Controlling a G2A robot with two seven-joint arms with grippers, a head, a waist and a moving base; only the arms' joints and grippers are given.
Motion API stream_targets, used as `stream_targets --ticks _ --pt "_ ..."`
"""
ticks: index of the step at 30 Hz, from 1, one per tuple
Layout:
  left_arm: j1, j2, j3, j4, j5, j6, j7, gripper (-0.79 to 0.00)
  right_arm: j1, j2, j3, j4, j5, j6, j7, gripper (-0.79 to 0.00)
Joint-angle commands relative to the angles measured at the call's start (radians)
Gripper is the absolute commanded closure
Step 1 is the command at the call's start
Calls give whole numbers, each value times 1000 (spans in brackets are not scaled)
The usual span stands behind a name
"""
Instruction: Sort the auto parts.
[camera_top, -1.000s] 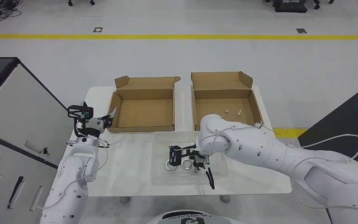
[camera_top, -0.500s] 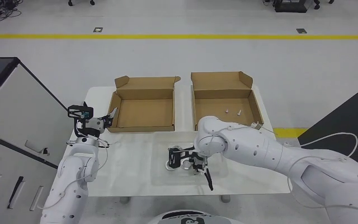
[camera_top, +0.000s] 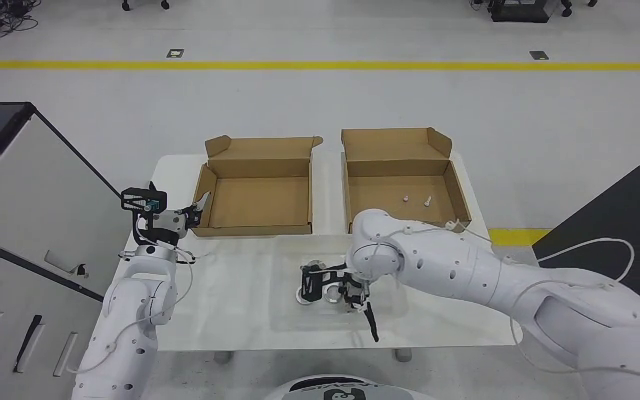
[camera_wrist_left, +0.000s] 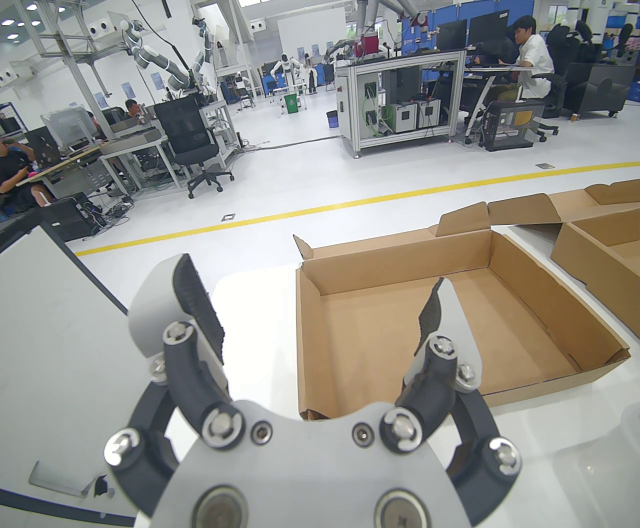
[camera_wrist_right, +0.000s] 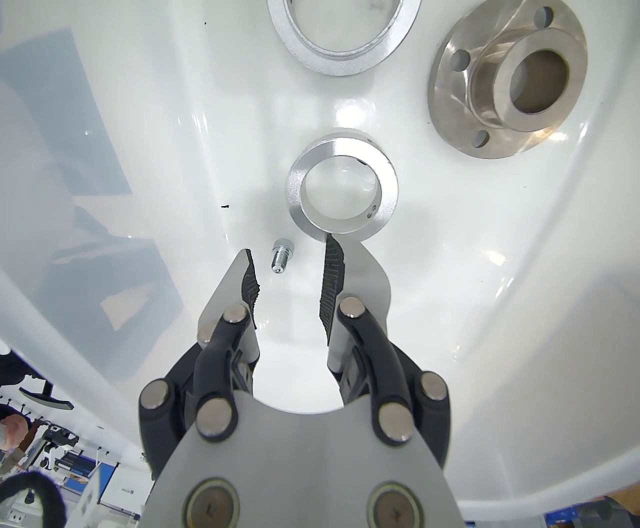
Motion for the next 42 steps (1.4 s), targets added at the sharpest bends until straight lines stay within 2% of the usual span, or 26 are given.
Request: stream_targets --ticks 1,6,7,9,10,19,24,35,39,42 --pt "0 0 0 0 0 0 0 -785 -2 -2 0 3 1 2 2 -292" --pt "0 0 0 0 0 0 0 -785 -7 -6 0 14 2 2 2 -246" --pt "0 0 0 0 0 0 0 -785 -8 -7 0 15 3 3 3 -212" --pt "0 0 0 0 0 0 0 -785 -7 -8 0 18 4 3 3 -37" --pt "0 0 0 0 0 0 0 -785 -6 -9 0 19 5 3 3 0" --pt "0 0 0 0 0 0 0 -785 8 -7 0 17 34 9 9 0" --pt "0 0 0 0 0 0 0 -785 36 10 38 -9 74 12 12 0" --pt "0 0 0 0 0 0 0 -785 43 118 235 -134 130 3 -9 0" --pt "0 0 0 0 0 0 0 -785 -9 168 342 -153 173 -52 -83 0" --pt "0 0 0 0 0 0 0 -785 -67 206 433 -134 228 -145 -168 0"
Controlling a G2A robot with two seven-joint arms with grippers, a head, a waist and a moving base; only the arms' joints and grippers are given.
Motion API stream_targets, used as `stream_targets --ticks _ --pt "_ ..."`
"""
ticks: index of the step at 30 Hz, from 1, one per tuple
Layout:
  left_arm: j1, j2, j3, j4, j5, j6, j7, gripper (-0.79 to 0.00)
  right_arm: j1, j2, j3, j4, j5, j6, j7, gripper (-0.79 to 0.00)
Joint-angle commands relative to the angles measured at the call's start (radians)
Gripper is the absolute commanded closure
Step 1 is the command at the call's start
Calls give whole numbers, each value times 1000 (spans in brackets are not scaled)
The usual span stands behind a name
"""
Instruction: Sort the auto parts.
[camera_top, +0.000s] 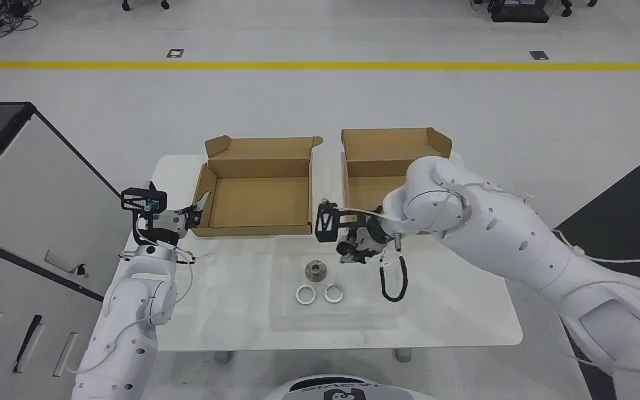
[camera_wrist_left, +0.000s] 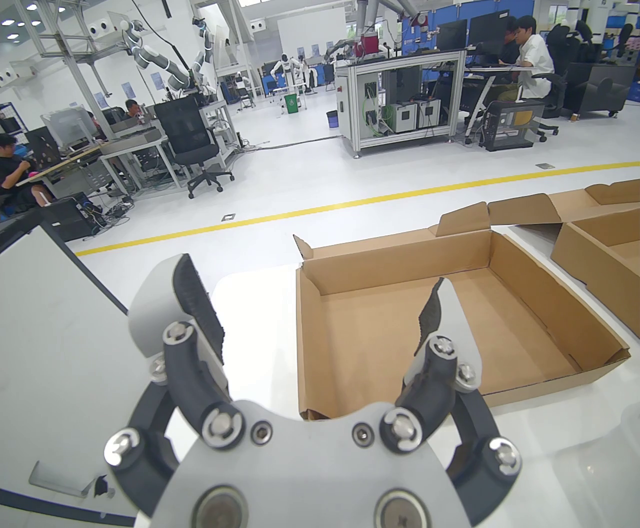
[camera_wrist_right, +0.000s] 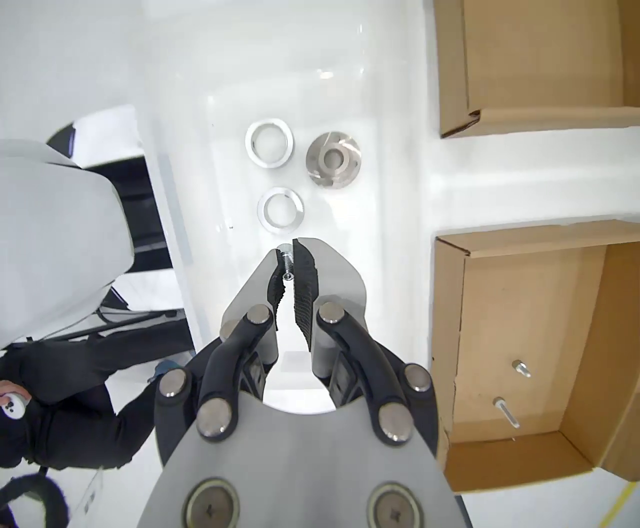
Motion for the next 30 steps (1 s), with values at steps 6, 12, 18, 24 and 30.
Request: stream_targets --ticks 6,12,18,24,30 --pt "0 0 0 0 0 0 0 -785 -143 75 166 78 118 -312 -280 0" --pt "0 0 0 0 0 0 0 -785 -190 116 195 107 165 -498 -481 0" --pt "0 0 0 0 0 0 0 -785 -226 135 232 53 250 -498 -544 0" --pt "0 0 0 0 0 0 0 -785 -259 137 267 13 288 -498 -626 0" --pt "0 0 0 0 0 0 0 -785 -306 128 319 -36 273 -498 -768 0"
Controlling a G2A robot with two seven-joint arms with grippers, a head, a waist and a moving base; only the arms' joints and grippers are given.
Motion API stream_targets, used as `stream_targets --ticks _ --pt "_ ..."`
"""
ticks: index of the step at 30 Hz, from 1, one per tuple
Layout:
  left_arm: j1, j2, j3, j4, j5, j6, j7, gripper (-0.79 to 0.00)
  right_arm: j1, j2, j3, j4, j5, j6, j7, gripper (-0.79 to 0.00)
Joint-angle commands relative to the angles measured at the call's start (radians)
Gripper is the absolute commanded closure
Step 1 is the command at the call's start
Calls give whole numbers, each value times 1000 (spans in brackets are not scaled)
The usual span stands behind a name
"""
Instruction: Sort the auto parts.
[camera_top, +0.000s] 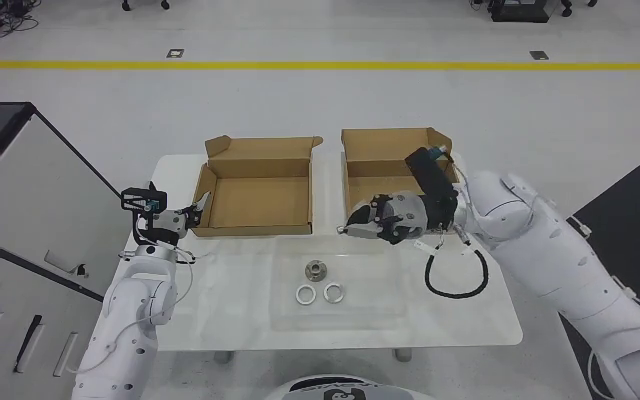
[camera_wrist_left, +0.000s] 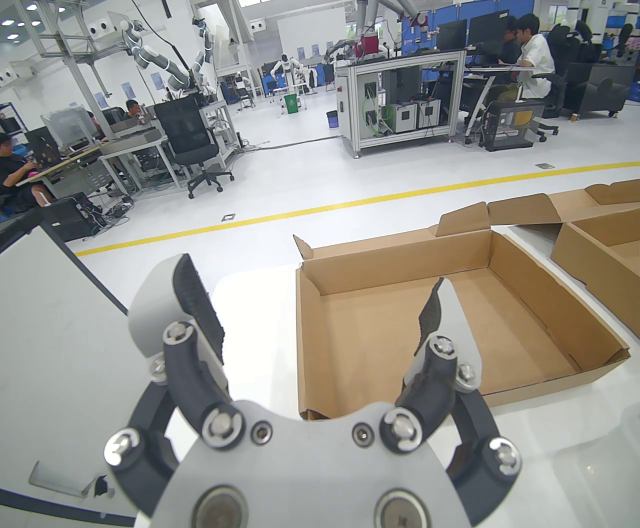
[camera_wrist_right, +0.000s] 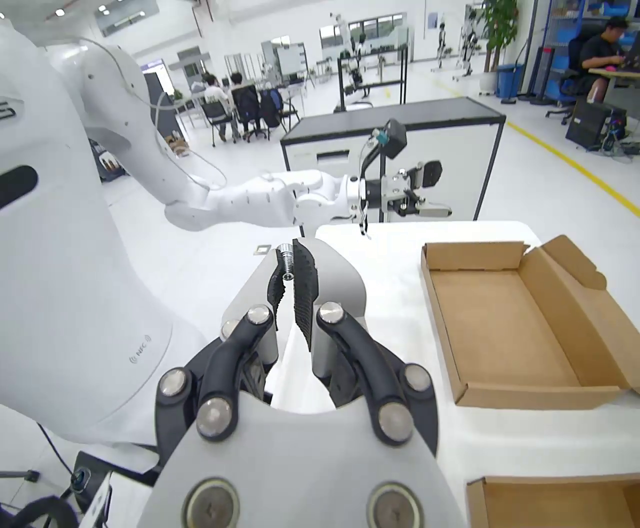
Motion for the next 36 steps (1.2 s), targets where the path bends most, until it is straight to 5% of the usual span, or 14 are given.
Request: stream_targets --ticks 1,20,28,36 --pt "0 0 0 0 0 0 0 -785 -11 -3 10 -10 -11 0 -39 0" --pt "0 0 0 0 0 0 0 -785 -22 -7 15 -21 -3 21 -62 0" --pt "0 0 0 0 0 0 0 -785 0 -19 13 -45 197 0 -76 0" --pt "0 0 0 0 0 0 0 -785 59 -41 25 -83 476 0 54 0"
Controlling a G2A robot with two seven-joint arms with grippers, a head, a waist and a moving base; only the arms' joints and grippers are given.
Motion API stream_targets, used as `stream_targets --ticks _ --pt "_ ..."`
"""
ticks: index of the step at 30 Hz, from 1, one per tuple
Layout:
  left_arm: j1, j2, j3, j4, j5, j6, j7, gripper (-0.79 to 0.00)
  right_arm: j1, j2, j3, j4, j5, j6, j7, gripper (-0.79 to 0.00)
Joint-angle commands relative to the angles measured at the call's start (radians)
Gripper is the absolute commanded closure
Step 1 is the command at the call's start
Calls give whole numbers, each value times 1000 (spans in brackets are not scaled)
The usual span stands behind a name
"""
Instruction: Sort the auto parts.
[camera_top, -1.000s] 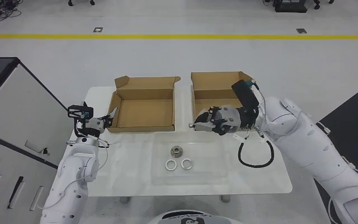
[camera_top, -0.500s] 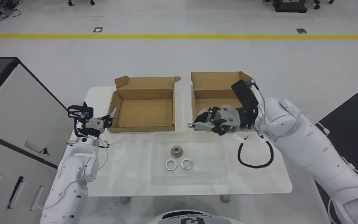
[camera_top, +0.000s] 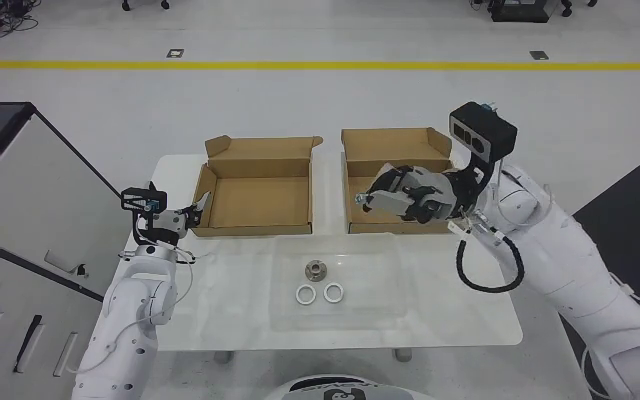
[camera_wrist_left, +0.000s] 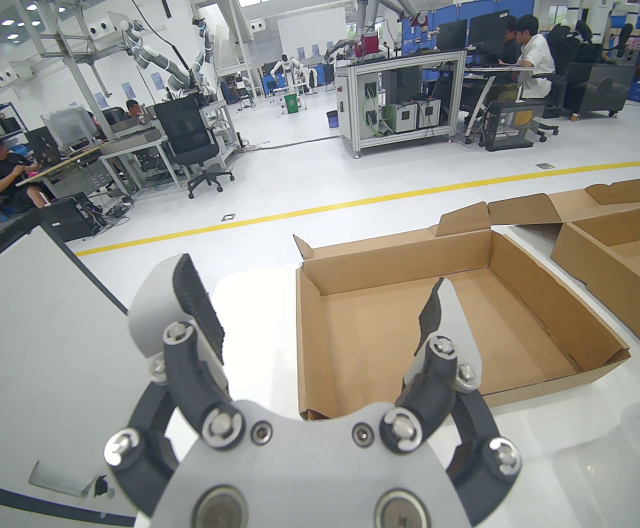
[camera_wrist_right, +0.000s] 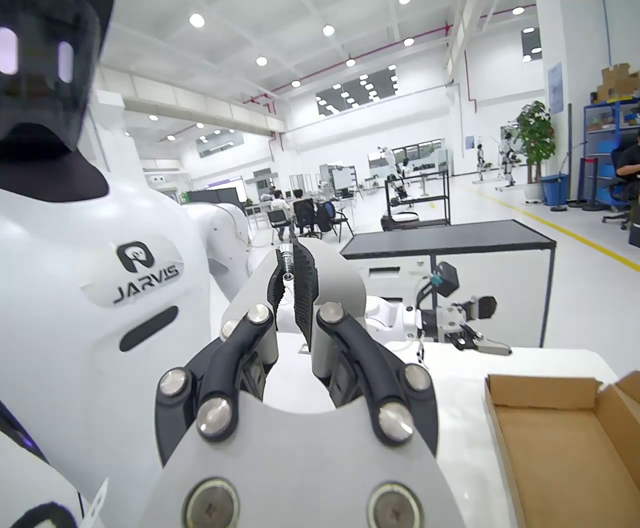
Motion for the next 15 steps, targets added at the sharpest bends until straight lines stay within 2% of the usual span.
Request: stream_targets --ticks 1,9,15 --pt "0 0 0 0 0 0 0 -785 13 -8 7 -8 80 0 43 0" --pt "0 0 0 0 0 0 0 -785 30 -52 53 -37 360 0 240 0" --pt "0 0 0 0 0 0 0 -785 30 -85 55 -70 449 0 246 0"
